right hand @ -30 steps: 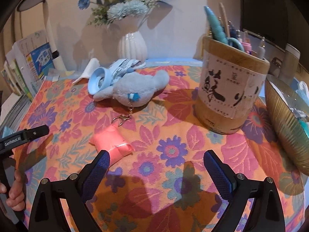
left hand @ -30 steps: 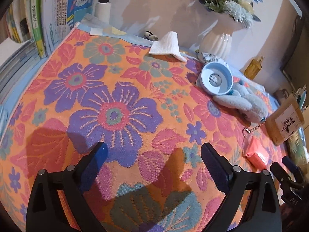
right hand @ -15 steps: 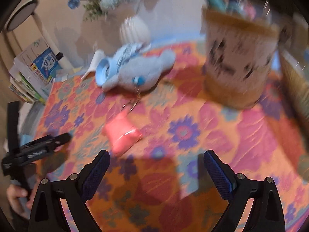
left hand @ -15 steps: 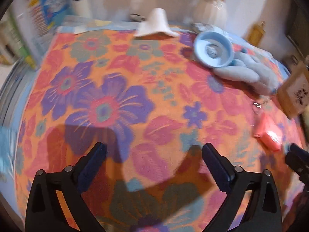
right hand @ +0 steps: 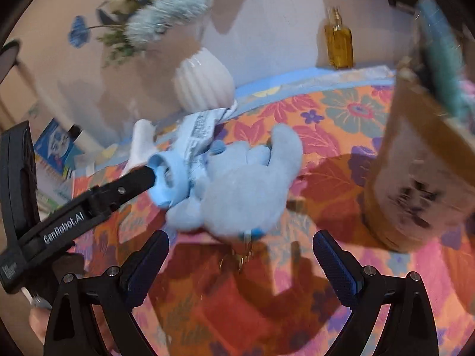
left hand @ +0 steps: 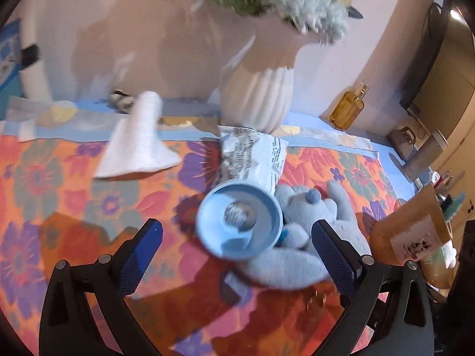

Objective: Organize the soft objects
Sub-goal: 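Grasp blue cup with left tool while right tool grasps grey plush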

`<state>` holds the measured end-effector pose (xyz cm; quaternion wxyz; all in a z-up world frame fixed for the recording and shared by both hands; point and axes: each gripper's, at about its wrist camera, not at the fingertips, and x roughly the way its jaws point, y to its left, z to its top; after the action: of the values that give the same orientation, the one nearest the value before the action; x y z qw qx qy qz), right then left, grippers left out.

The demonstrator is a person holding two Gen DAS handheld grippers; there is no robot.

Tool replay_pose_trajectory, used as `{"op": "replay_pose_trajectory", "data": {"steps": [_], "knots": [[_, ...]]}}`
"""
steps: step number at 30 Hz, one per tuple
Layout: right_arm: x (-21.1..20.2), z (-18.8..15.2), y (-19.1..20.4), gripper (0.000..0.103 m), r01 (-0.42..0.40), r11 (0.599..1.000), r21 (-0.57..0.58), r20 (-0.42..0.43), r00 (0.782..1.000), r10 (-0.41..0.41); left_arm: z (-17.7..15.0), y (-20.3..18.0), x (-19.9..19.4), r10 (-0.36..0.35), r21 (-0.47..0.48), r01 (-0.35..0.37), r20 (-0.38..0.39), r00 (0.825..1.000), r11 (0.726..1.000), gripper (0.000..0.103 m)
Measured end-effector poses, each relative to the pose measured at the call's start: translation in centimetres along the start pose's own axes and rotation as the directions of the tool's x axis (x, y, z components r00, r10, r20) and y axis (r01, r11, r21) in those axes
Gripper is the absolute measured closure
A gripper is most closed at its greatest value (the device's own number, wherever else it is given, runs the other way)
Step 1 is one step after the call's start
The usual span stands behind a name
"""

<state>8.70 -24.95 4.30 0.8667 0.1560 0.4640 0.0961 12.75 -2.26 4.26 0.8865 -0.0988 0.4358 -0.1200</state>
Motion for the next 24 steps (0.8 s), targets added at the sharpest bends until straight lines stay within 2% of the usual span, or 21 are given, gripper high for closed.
{"op": "replay_pose_trajectory", "data": {"steps": [3,5,7,8,9,10,14,16,20,24], "knots": [[1.5,0.8,-0.1,0.006,-0.007,1.0,-0.004,0.024,1.0,0.007,-0.2,0.0,1.2,0.023,0.013,-0.023,0.021,1.0,1.0,0.005],[2.4,1.1,0.1,0.006,-0.013,1.0,-0.024,0.036,0.999,0.014,-0.4,0.6,1.5,0.035,0.002,-0.035,0.044,0.998,0.999,0.01],[3.0,0.9,0.2,0.006,-0.024,0.999,-0.042,0.064,0.998,0.027,-0.7,1.4,2.2,-0.023,-0.035,0.024,0.033,0.999,0.999,0.016],[3.3,0.7,0.3,0.008,-0.015,0.999,-0.049,0.069,0.997,0.019,-0.8,1.7,2.2,-0.055,-0.055,0.057,0.032,0.998,0.997,0.021],[3.5,0.7,0.4,0.022,-0.009,0.998,-0.055,0.062,0.998,0.013,-0.9,1.9,2.0,-0.08,-0.062,0.082,0.039,0.996,0.995,0.03],[3.6,0.8,0.5,0.027,-0.021,0.998,-0.063,0.061,0.998,0.025,-1.0,1.8,1.7,-0.087,-0.057,0.09,0.054,0.995,0.994,0.038],[3.1,0.6,0.9,0.039,0.026,0.996,-0.089,0.104,0.994,-0.017,-1.6,0.2,1.1,-0.024,0.019,0.022,0.093,0.995,1.0,0.043],[2.7,0.3,1.1,0.04,0.032,0.994,-0.106,0.123,0.992,-0.019,-1.8,-0.6,0.6,-0.009,0.052,0.002,0.124,0.992,0.999,0.048],[1.4,-0.1,1.7,0.041,0.02,0.99,-0.143,0.169,0.986,0.004,-2.0,-0.7,-0.7,-0.02,0.052,0.013,0.149,0.989,0.999,0.047],[-1.0,-0.7,2.0,0.041,-0.018,0.987,-0.158,0.174,0.984,0.045,-3.2,0.3,-4.3,-0.018,0.033,0.012,0.167,0.986,0.999,0.048]]}}
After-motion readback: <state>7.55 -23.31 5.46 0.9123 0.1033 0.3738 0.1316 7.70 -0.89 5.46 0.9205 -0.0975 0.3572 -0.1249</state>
